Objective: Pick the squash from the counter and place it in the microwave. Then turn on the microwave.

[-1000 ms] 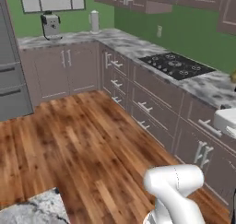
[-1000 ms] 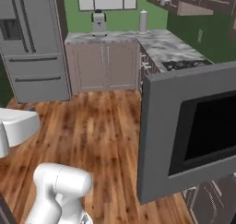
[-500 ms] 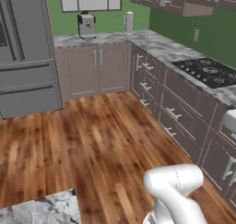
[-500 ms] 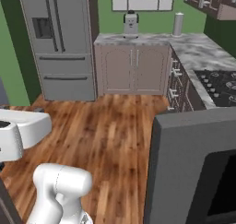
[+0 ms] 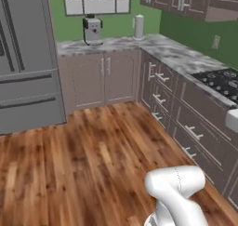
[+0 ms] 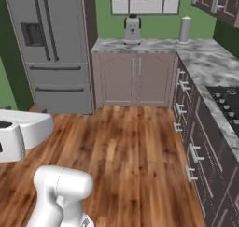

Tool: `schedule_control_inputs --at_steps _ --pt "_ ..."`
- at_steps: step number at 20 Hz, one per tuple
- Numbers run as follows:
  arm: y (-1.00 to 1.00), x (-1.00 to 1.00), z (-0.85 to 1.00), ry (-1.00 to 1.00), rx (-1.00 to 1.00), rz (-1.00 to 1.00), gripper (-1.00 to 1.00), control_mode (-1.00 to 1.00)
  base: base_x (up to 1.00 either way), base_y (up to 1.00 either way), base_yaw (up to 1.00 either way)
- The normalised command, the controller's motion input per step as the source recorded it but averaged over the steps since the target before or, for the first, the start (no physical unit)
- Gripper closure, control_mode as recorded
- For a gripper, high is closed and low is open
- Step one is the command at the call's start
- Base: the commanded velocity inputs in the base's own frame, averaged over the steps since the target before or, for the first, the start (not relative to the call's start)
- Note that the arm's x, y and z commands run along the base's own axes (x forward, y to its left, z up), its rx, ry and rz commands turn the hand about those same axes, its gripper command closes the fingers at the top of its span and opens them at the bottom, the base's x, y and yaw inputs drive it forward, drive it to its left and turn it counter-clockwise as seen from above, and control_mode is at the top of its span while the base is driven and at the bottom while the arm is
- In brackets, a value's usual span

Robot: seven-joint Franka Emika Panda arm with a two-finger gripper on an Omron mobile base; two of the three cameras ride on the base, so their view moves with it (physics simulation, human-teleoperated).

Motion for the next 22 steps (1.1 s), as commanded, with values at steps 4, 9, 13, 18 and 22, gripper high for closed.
schedule_control_inputs --at_steps 4,9,13,18,22 --pt "0.0 0.0 0.0 0.0 0.0 0.0 -1.0 1.0 0.79 0.0 0.0" --pt "0.0 0.0 0.0 0.0 0.0 0.0 -1.0 1.0 0.45 -0.14 -0.24" --pt "0.0 0.0 0.0 0.0 0.0 0.0 -1.0 1.0 0.46 -0.22 -0.49" --pt "0.0 0.0 0.0 0.0 0.0 0.0 -1.0 1.0 0.34 -0.45 -0.54" --pt "0.0 0.0 0.0 0.0 0.0 0.0 -1.0 1.0 0.27 -0.55 -0.56"
